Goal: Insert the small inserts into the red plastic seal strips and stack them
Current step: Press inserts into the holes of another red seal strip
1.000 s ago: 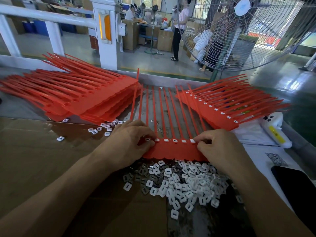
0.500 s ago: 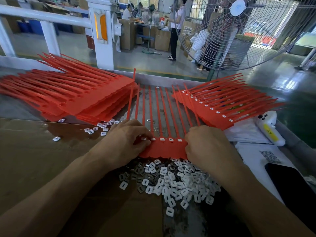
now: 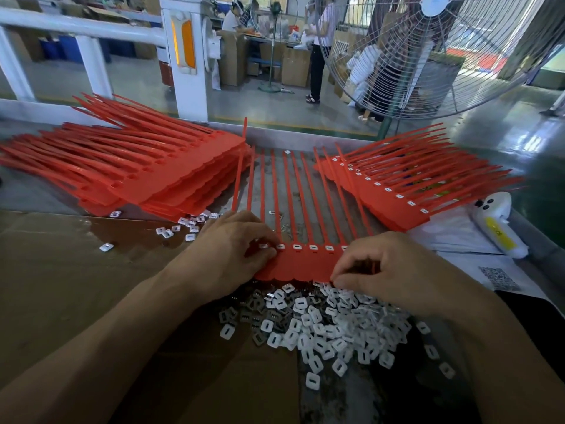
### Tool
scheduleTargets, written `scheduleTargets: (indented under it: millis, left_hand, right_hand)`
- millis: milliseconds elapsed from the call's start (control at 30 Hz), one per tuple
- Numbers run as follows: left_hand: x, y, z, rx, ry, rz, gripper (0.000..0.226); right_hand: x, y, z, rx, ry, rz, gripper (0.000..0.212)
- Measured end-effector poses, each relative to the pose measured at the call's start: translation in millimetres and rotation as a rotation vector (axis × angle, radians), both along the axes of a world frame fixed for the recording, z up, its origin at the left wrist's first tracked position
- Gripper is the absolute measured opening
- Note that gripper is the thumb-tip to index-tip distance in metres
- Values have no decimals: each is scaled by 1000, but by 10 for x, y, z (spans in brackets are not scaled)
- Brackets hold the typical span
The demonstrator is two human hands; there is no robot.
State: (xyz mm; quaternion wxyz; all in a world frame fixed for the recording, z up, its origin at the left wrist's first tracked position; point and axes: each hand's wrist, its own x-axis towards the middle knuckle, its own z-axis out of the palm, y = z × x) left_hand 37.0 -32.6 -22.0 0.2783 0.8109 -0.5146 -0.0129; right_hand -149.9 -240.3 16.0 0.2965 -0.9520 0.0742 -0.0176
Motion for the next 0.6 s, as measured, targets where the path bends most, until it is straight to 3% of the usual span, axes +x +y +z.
scheduleTargets:
  millis: [200, 467, 600]
  left_hand:
    - [1, -3, -9, -5, 0, -1, 22]
    - [-8, -2, -3, -3, 5, 0, 22]
    - [-10, 2, 3, 3, 9, 2, 22]
  right_hand:
    - [-43, 38, 18, -40, 66, 130, 24]
    - [15, 161, -4, -151, 47, 122, 17]
    - [-1, 163, 0, -111, 31, 90, 21]
